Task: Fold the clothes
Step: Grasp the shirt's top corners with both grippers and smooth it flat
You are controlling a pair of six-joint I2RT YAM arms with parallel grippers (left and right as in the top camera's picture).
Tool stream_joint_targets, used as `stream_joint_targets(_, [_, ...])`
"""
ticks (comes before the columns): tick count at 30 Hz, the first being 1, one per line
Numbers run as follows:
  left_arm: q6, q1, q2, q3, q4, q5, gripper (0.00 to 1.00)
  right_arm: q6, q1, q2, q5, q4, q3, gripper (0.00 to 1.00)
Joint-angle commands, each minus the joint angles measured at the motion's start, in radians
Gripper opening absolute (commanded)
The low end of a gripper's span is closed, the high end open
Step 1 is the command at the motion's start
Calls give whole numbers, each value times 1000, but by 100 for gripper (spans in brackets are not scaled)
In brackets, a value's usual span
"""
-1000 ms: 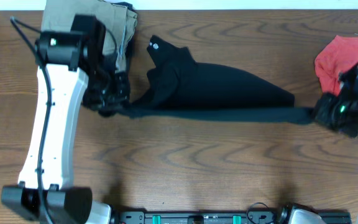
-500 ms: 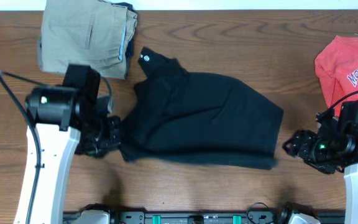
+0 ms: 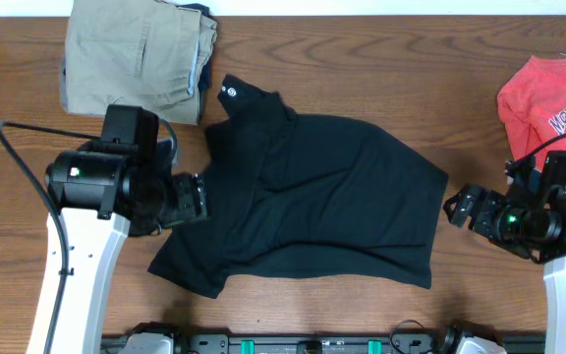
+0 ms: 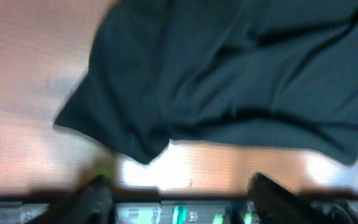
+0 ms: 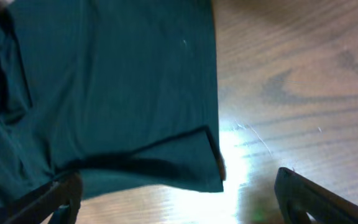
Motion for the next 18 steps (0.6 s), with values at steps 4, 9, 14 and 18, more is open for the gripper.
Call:
stream_joint_targets(4, [0,2,125,0,136,-8,38,6,5,97,-21,27,-1,57])
stream_joint_targets(9, [0,2,284,0,190,-7,6,6,5,195,-30,74,-1,12])
stream_joint_targets(14, [4,2,423,0,215,-10,6,6,5,275,-32,146,-1,1])
stream_joint_targets(18, [3,5,521,0,286,-19,6,16,10,360,-39,177,-1,1])
